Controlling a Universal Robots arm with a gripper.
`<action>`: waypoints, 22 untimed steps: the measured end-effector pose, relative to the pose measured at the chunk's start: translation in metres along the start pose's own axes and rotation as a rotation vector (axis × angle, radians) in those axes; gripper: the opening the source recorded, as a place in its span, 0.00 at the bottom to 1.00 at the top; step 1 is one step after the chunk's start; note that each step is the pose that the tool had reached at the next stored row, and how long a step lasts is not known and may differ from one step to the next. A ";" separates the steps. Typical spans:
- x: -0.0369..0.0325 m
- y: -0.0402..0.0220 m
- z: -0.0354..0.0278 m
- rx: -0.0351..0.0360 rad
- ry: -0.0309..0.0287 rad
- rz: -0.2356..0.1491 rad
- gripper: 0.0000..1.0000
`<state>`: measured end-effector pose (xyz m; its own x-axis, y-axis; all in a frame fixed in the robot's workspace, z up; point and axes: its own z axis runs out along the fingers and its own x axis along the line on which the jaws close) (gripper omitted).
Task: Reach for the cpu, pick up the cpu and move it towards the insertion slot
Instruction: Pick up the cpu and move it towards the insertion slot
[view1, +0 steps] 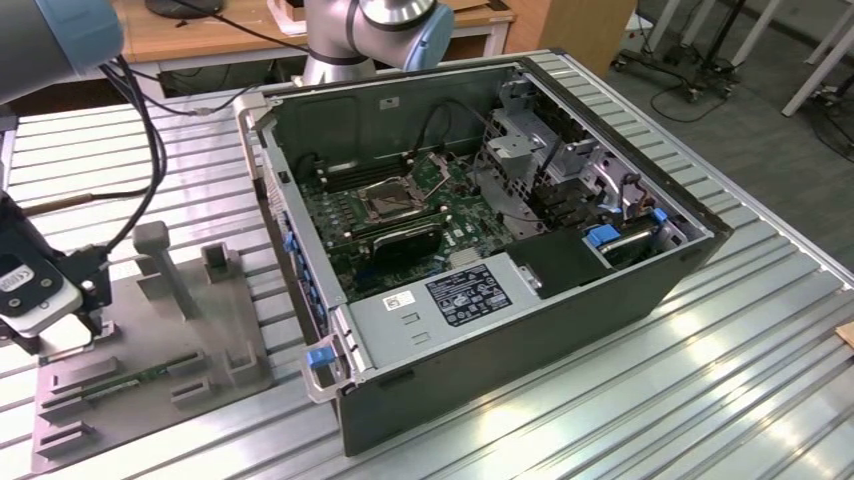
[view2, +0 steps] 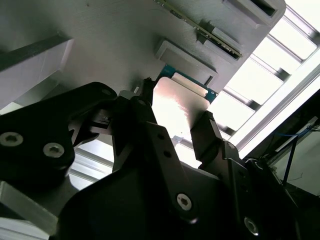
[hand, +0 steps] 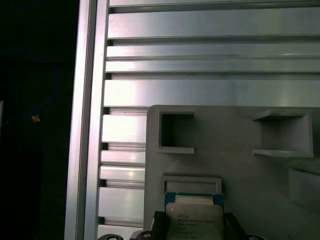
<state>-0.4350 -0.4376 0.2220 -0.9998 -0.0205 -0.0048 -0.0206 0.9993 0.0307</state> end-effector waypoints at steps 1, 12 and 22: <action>0.0000 0.0000 -0.0006 -0.0001 -0.0001 0.000 0.54; -0.0001 0.0002 -0.0060 -0.0001 -0.0002 0.000 0.54; -0.0001 0.0003 -0.0084 -0.0002 -0.0002 0.000 0.54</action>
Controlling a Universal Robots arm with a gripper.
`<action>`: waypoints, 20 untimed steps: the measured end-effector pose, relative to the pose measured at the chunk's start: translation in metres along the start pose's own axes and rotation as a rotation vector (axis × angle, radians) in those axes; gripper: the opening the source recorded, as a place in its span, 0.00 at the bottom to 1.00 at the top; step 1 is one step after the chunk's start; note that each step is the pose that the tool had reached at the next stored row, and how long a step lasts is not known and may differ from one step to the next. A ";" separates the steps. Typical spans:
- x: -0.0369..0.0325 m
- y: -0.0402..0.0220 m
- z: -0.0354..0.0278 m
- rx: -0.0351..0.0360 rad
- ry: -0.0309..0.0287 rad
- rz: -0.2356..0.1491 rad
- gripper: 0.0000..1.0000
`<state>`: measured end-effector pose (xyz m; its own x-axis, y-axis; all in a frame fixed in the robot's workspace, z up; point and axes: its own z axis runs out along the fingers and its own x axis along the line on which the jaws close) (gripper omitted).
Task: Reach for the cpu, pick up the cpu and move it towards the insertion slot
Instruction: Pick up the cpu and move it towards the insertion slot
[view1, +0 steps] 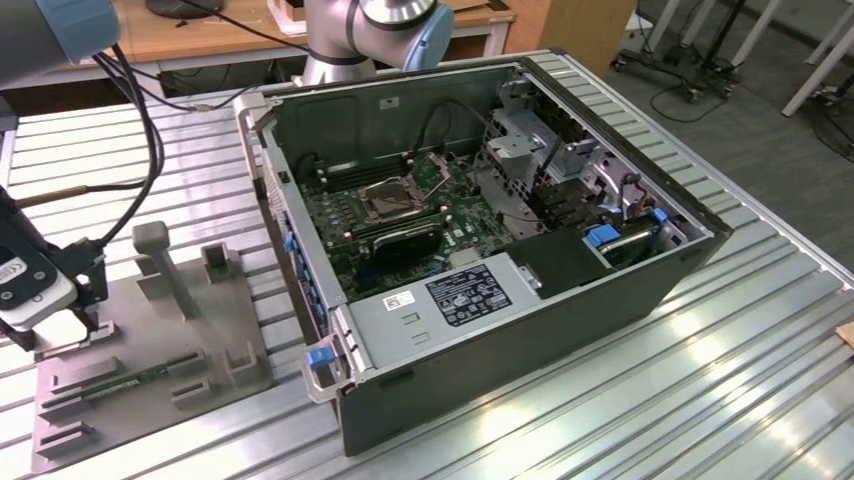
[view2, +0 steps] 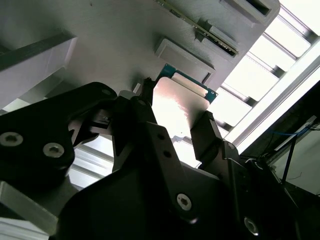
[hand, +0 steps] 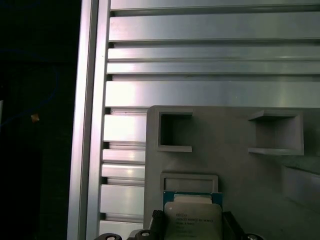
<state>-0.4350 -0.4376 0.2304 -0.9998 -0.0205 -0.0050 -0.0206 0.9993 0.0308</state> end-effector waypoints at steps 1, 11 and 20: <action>0.0000 0.0000 -0.0002 0.0001 0.0001 0.000 0.54; 0.0000 0.0001 -0.0021 0.0001 0.0001 0.000 0.54; 0.0000 0.0002 -0.0062 0.0000 0.0000 0.000 0.54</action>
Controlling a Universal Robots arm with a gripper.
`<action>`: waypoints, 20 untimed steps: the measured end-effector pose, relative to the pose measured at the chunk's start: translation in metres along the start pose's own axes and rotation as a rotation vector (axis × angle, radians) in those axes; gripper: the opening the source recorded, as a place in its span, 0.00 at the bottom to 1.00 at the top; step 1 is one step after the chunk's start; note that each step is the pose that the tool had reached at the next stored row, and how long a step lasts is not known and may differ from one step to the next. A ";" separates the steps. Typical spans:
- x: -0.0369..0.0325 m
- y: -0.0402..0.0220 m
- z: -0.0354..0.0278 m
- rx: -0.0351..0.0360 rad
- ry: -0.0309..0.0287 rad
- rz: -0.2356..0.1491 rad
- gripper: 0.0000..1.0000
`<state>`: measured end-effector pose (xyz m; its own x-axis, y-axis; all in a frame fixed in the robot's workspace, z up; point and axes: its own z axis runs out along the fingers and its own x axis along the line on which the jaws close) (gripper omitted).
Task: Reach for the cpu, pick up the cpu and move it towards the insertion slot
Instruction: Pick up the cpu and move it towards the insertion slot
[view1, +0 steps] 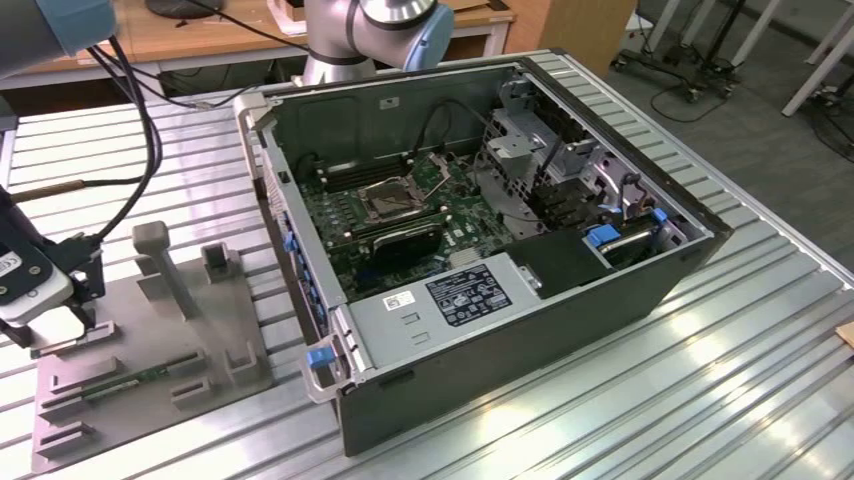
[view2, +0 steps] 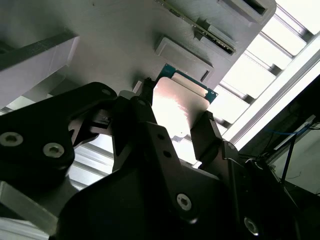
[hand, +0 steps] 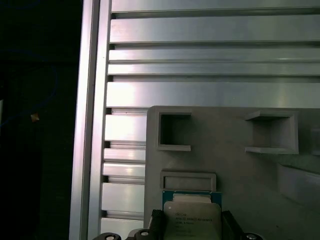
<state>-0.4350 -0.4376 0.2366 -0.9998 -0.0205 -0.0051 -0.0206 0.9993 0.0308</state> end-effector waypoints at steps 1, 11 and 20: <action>0.0000 0.0000 -0.0002 -0.0001 -0.0002 0.000 0.54; 0.0000 0.0001 -0.0047 0.0001 0.0001 0.000 0.54; -0.0001 0.0004 -0.0131 0.0000 0.0001 0.000 0.54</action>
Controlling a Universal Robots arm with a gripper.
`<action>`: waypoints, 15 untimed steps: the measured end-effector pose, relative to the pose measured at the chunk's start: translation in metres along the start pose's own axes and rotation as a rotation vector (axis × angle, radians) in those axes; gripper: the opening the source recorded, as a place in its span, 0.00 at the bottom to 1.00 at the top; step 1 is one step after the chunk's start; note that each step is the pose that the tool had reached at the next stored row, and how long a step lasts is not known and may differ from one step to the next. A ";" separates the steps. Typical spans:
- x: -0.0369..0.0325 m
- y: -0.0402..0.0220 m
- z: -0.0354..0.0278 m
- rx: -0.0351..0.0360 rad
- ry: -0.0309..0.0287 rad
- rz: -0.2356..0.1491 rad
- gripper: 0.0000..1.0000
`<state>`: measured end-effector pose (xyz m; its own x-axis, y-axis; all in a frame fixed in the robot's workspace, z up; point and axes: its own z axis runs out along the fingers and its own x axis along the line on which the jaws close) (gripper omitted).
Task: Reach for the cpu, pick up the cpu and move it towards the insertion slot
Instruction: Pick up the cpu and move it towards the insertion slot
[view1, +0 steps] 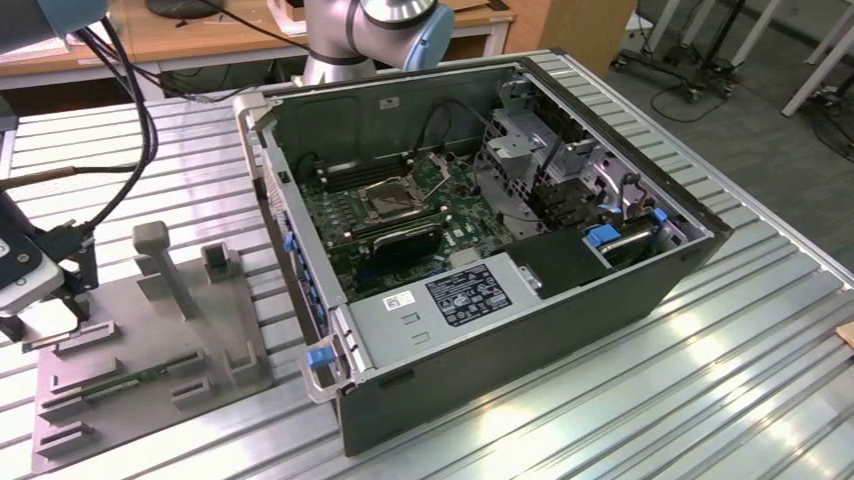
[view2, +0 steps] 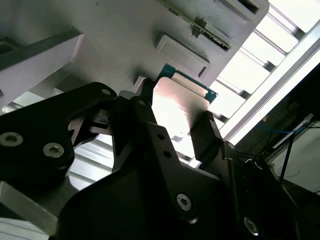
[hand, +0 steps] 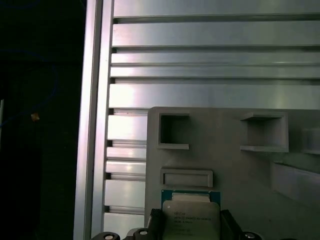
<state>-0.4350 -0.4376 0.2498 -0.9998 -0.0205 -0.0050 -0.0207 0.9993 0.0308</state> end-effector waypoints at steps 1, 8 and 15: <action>0.0000 0.0000 -0.0007 0.0000 -0.0001 0.000 0.54; 0.0000 0.0002 -0.0052 -0.0001 -0.0002 0.000 0.54; 0.0000 0.0002 -0.0069 0.0000 0.0000 0.000 0.54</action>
<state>-0.4350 -0.4376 0.2567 -0.9998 -0.0205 -0.0050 -0.0206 0.9993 0.0308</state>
